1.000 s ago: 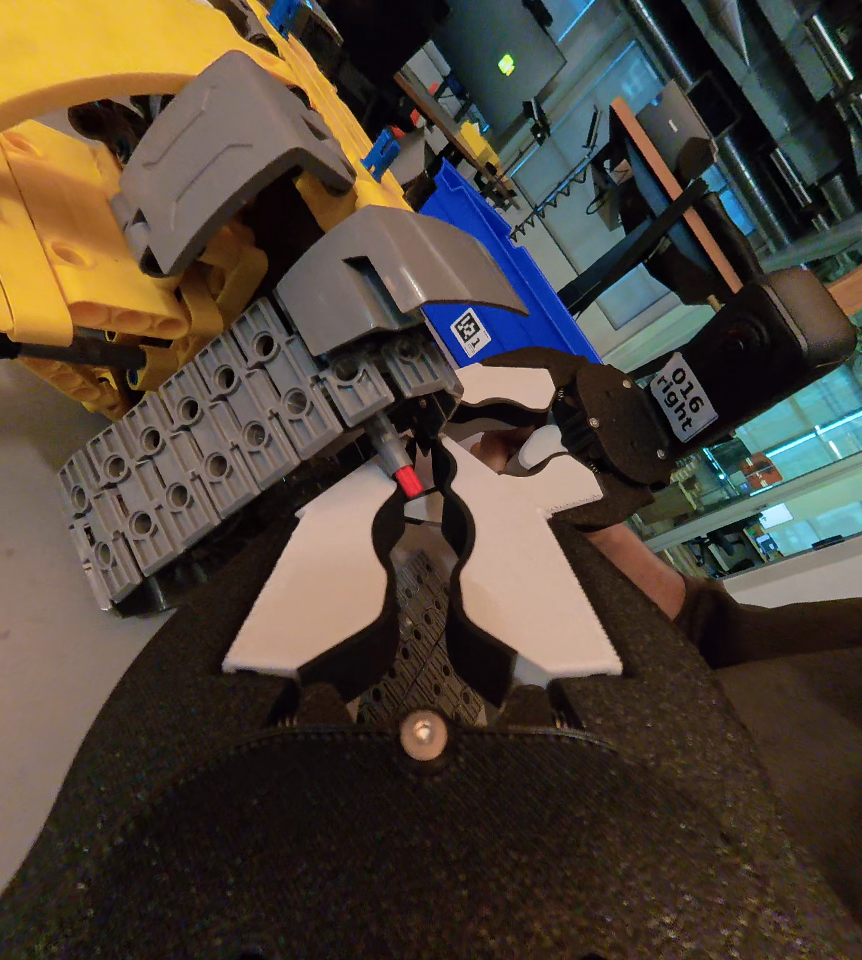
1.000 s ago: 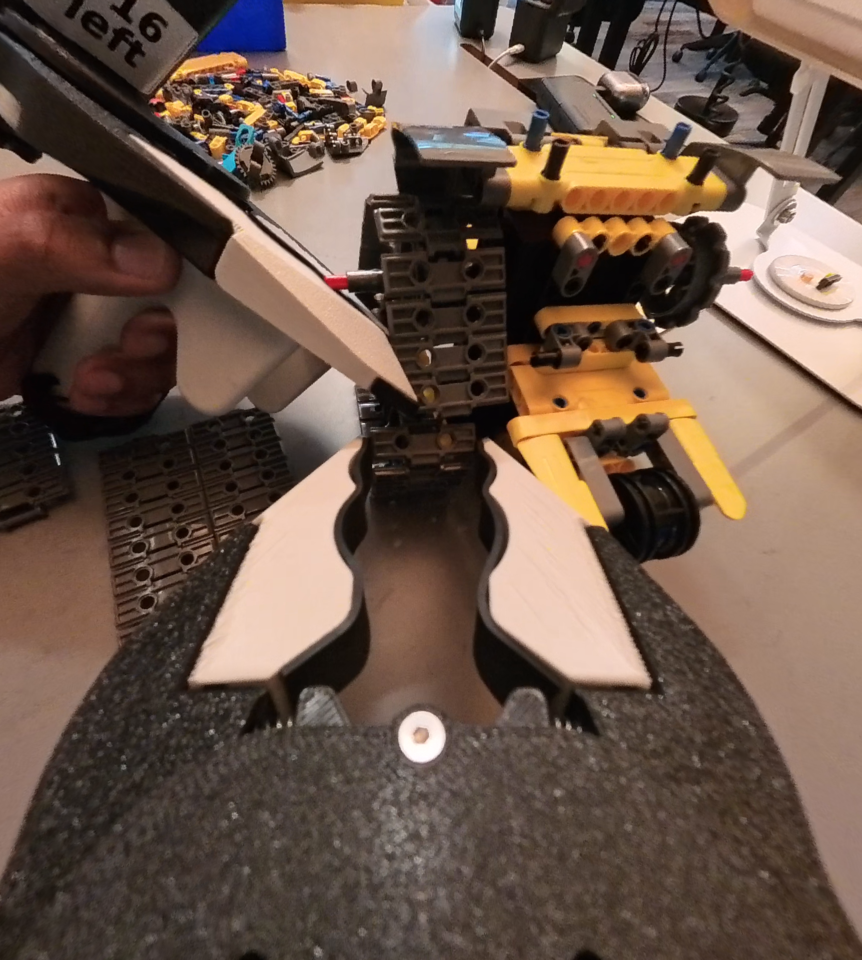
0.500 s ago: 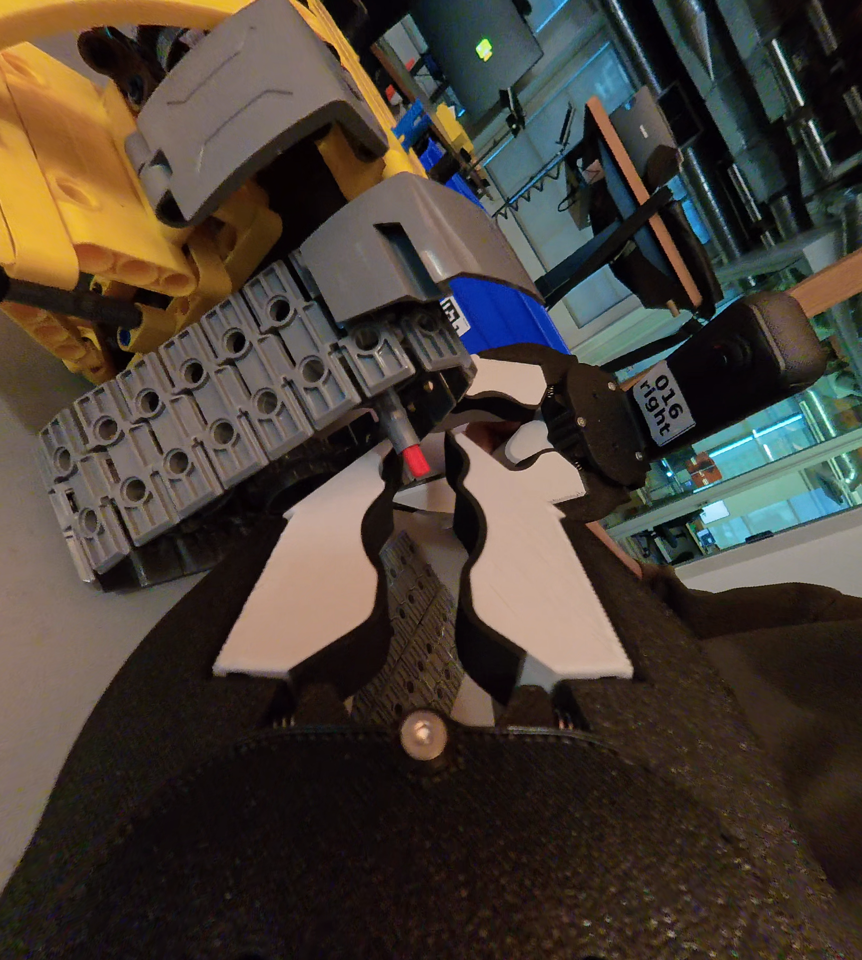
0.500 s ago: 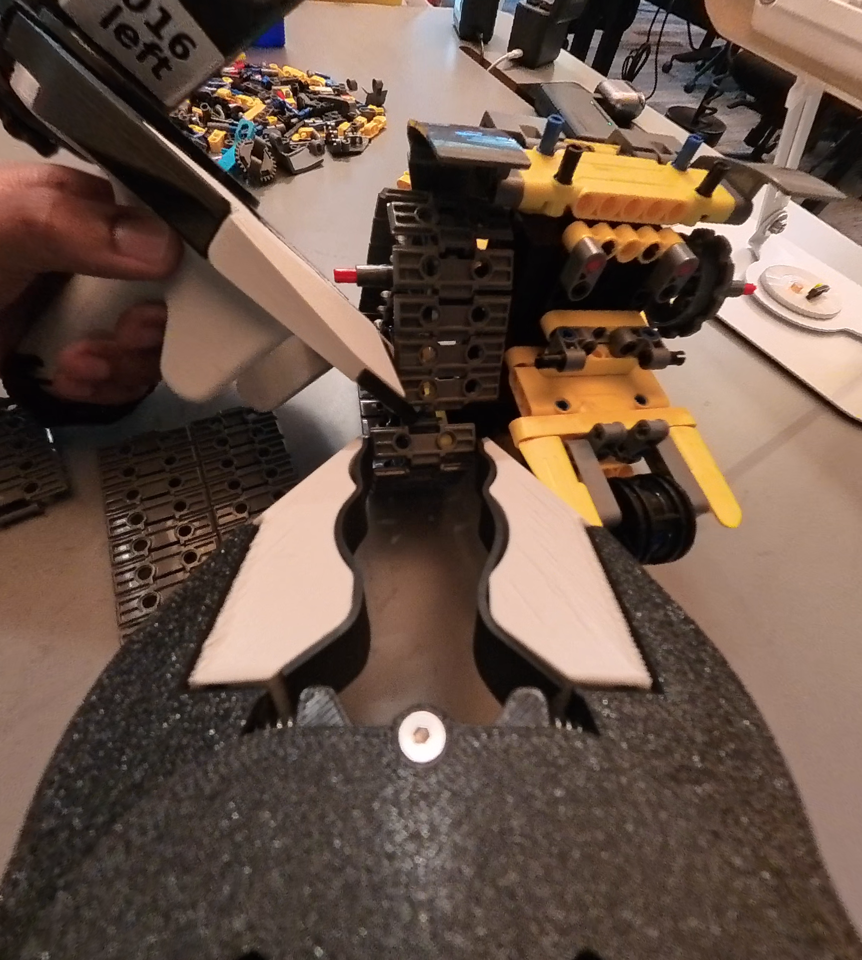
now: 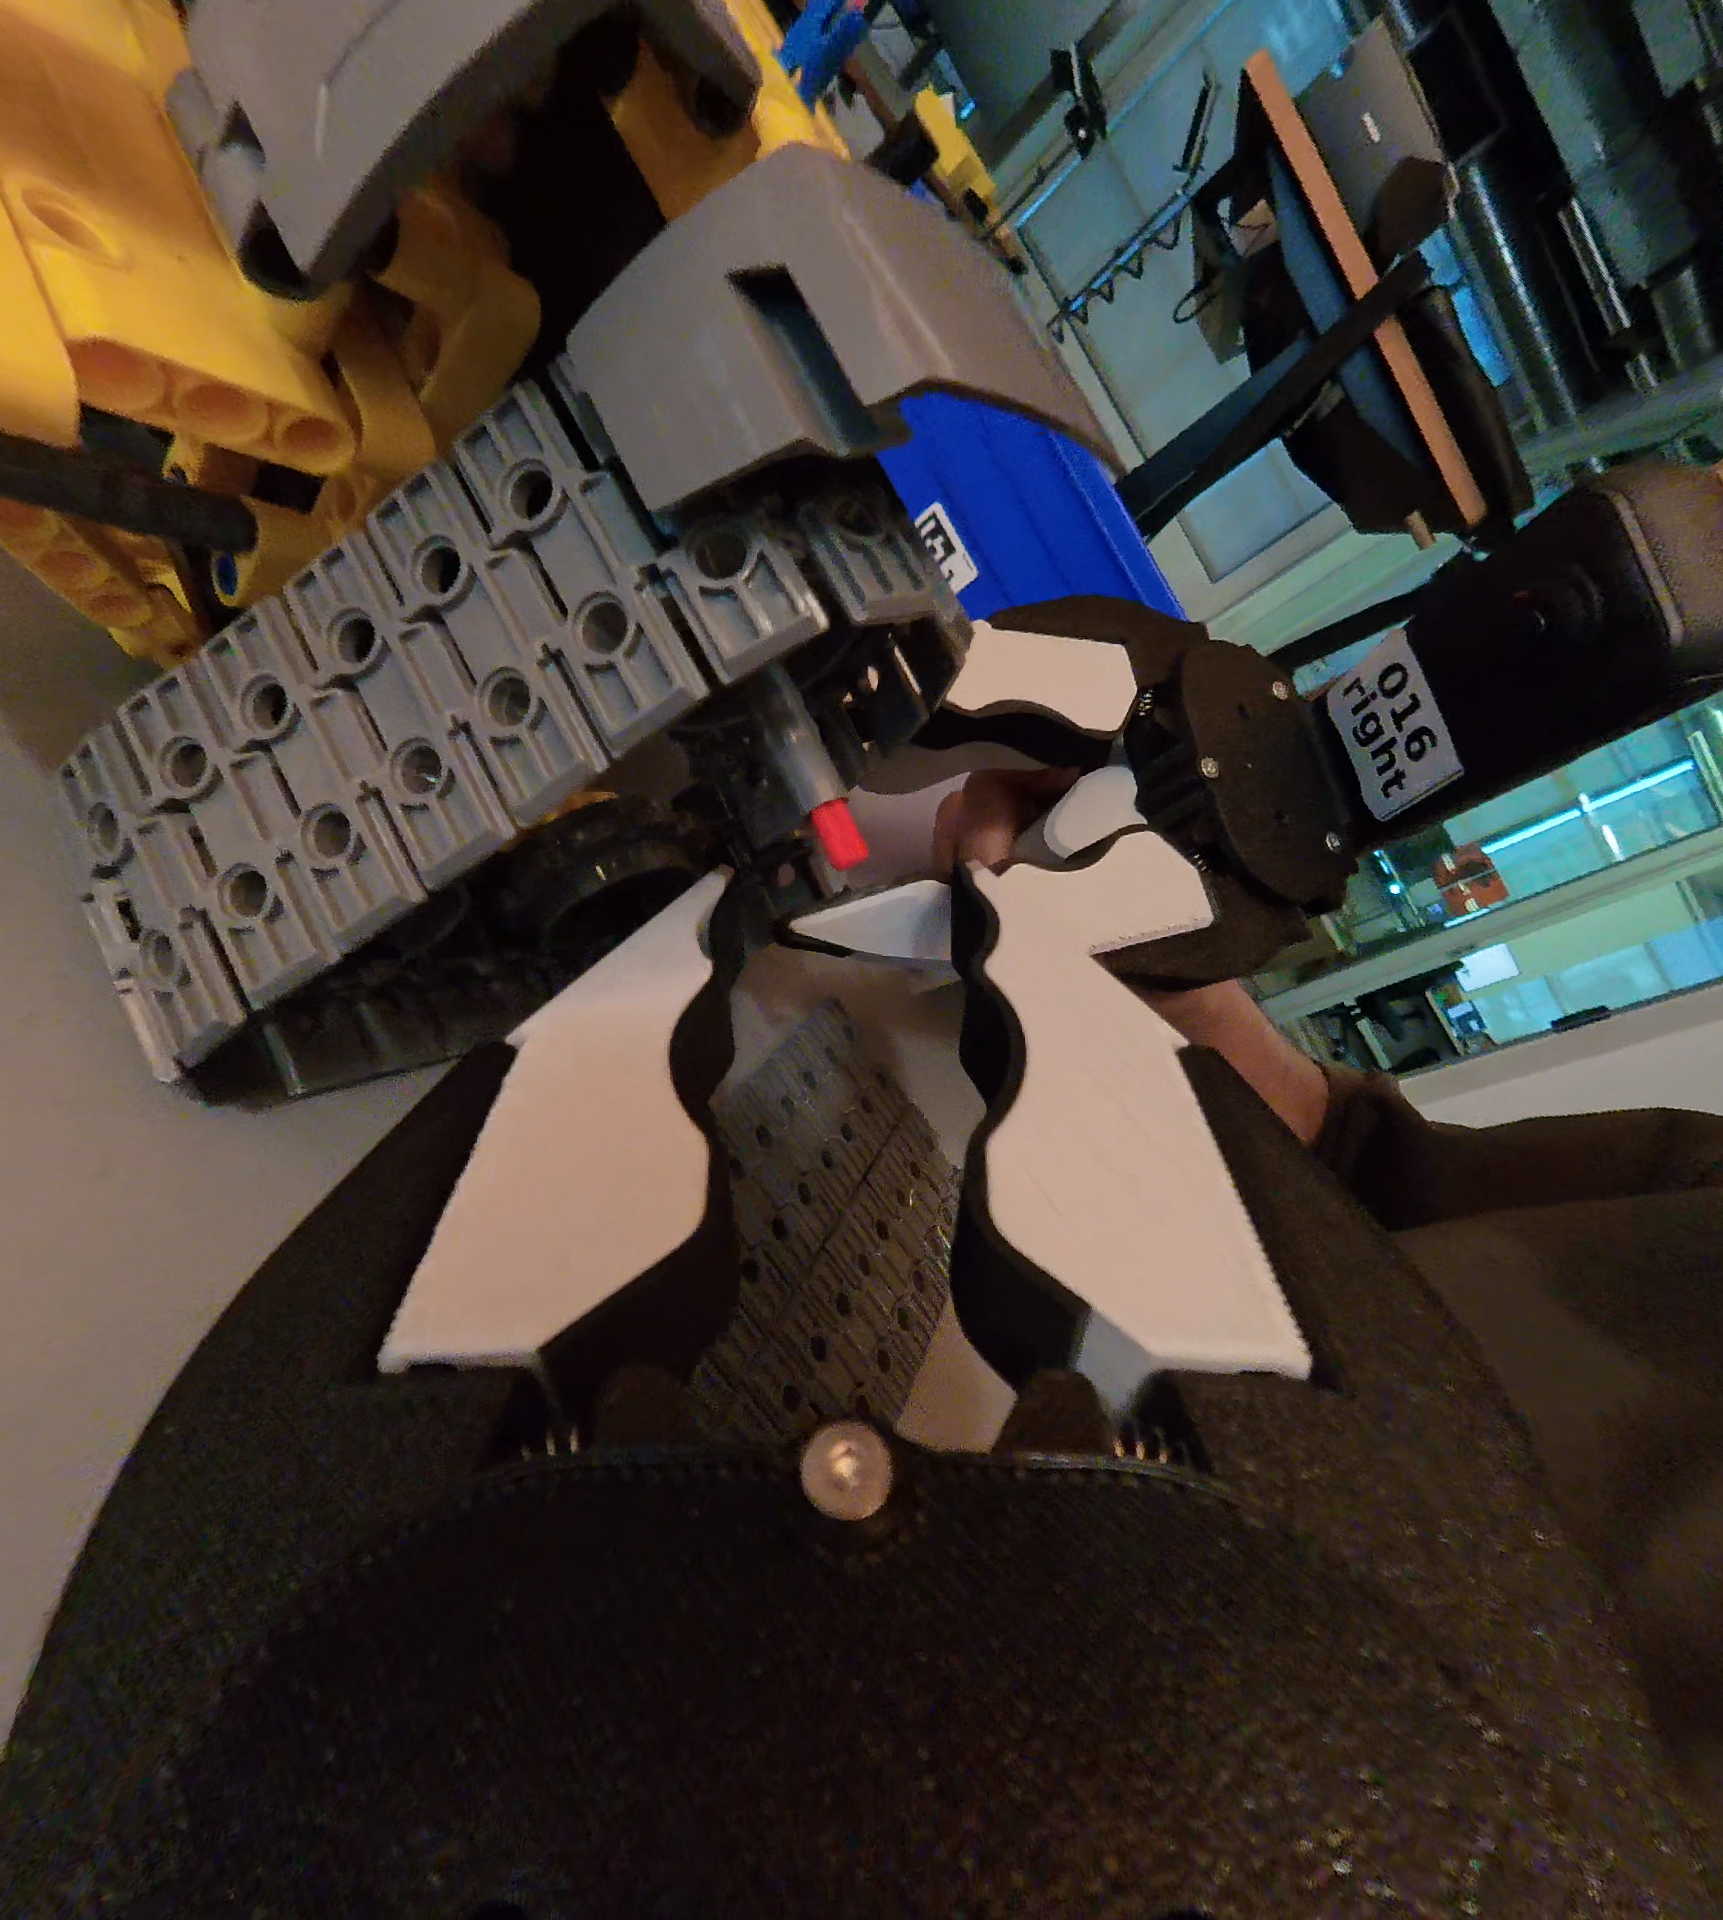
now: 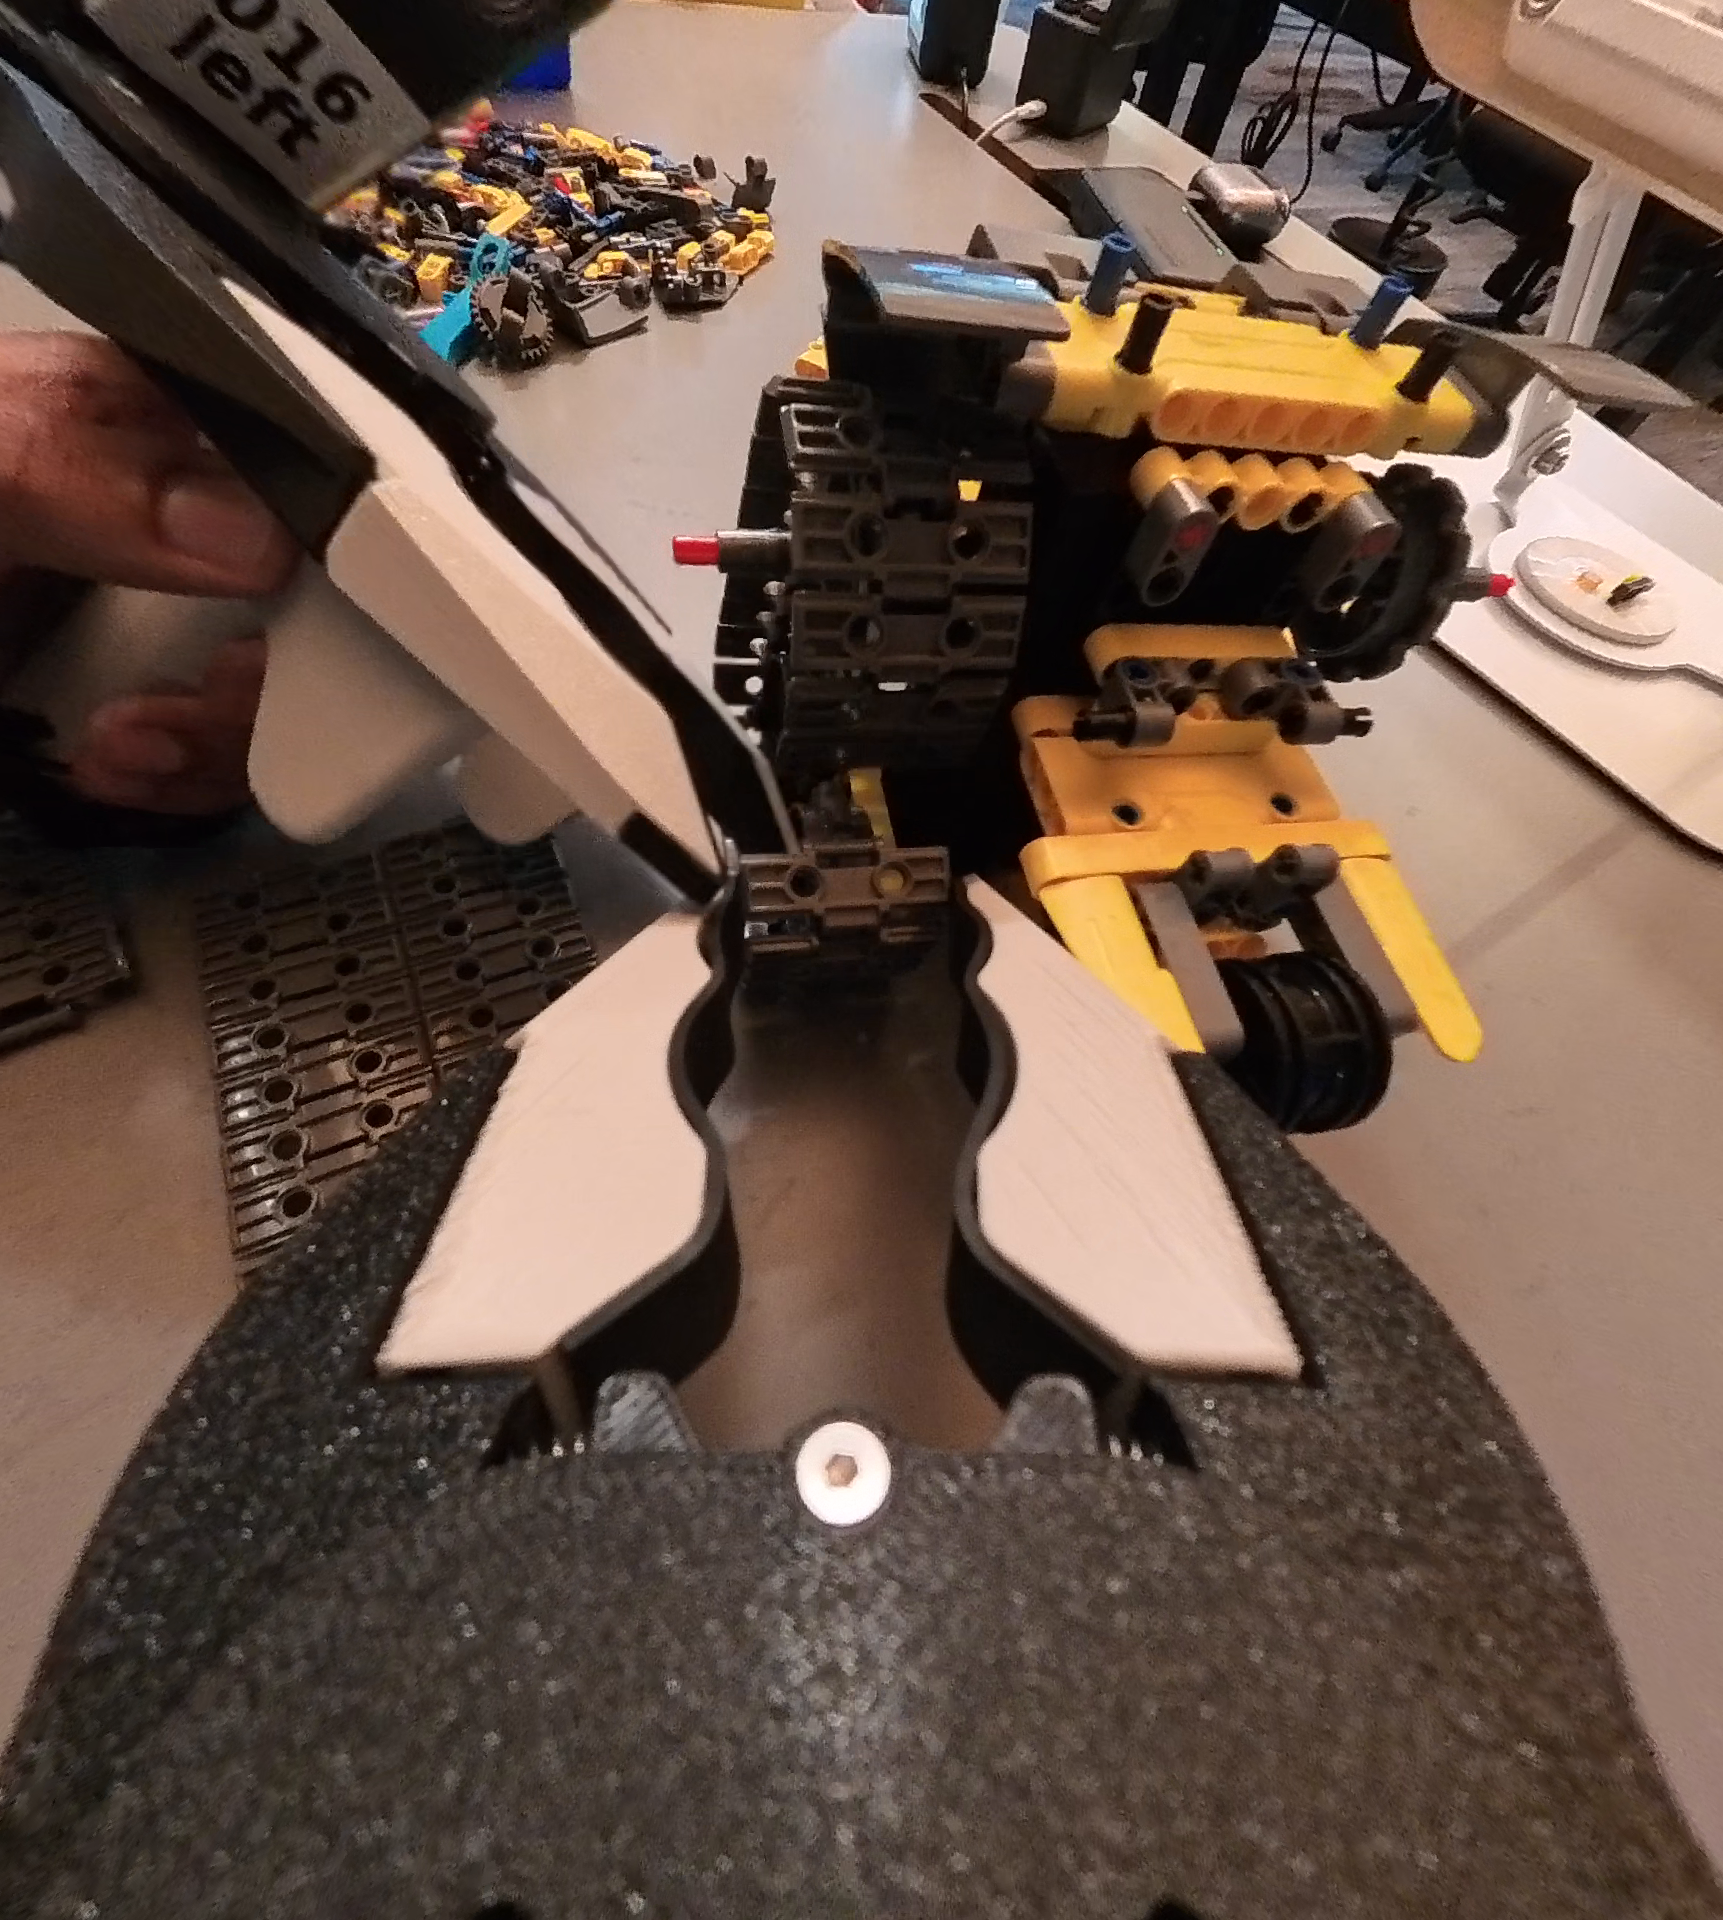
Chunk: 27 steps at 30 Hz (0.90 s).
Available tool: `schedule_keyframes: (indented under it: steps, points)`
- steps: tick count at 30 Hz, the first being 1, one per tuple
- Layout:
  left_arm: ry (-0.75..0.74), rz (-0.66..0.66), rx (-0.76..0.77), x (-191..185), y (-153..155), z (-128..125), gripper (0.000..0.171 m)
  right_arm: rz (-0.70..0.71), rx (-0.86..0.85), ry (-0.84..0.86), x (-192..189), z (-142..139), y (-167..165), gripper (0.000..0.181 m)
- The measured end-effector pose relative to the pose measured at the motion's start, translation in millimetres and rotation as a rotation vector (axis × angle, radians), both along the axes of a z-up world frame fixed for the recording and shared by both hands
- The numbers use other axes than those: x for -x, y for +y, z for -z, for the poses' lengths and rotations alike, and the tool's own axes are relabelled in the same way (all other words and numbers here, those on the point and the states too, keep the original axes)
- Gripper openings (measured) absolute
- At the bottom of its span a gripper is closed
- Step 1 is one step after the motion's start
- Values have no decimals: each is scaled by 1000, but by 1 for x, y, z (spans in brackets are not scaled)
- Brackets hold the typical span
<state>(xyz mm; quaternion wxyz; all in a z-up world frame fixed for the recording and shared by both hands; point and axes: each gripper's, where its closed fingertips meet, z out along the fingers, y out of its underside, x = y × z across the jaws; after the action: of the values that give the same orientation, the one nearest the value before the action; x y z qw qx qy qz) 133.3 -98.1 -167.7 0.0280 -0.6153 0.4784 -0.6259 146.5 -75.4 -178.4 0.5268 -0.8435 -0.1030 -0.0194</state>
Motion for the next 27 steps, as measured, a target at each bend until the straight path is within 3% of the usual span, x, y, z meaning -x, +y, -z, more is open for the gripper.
schedule_keyframes:
  steps: [8,10,16,27]
  points:
    - [-18,3,66,-3,-1,-3,16,-11,0,-9,2,0,0,39]
    - [-22,-14,68,-3,1,-3,2,-12,1,-15,2,0,0,39]
    - [-26,-46,52,-3,5,-2,0,-6,-3,-32,1,0,0,39]
    - [-12,-129,-117,-1,21,3,0,-12,1,-27,4,0,-2,46]
